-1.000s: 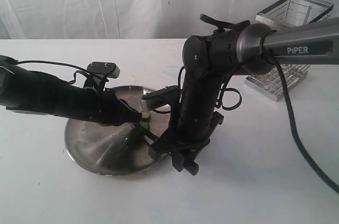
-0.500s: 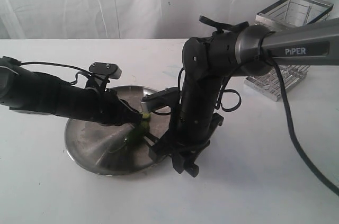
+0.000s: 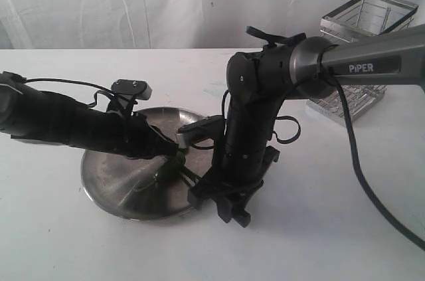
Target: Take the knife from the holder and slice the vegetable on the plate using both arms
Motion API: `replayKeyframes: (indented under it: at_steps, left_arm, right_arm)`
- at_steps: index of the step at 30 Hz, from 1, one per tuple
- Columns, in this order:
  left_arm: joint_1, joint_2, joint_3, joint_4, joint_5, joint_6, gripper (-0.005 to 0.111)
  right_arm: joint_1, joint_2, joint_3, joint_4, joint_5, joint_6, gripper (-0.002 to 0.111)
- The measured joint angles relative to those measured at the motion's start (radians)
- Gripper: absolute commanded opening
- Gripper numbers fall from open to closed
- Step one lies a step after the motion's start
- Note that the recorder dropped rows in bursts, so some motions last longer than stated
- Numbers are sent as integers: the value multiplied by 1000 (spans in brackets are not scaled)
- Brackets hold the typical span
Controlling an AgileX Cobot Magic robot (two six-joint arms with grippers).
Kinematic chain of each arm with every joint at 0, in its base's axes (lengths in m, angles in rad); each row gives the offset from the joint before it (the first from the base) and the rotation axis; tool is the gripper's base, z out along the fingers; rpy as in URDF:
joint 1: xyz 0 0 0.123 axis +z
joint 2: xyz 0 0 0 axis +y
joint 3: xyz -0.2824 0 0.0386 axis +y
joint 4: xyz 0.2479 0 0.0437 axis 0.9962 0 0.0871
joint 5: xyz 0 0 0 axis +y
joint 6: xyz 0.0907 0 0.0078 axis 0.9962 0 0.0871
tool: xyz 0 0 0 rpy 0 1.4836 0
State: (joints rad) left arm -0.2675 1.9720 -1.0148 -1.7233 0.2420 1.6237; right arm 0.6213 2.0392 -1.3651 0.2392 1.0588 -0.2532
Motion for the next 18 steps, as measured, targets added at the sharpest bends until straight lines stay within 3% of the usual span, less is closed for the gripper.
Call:
replayKeyframes:
  at_steps: [8,18]
  left_arm:
    - [0,17,15,0,136,-84,0]
    - [0,0,16,15,134,-102,0]
  right_arm:
    - [0,1,-7,-19,131,-20,0]
    - [0,1,-7,-32,121,-45,0]
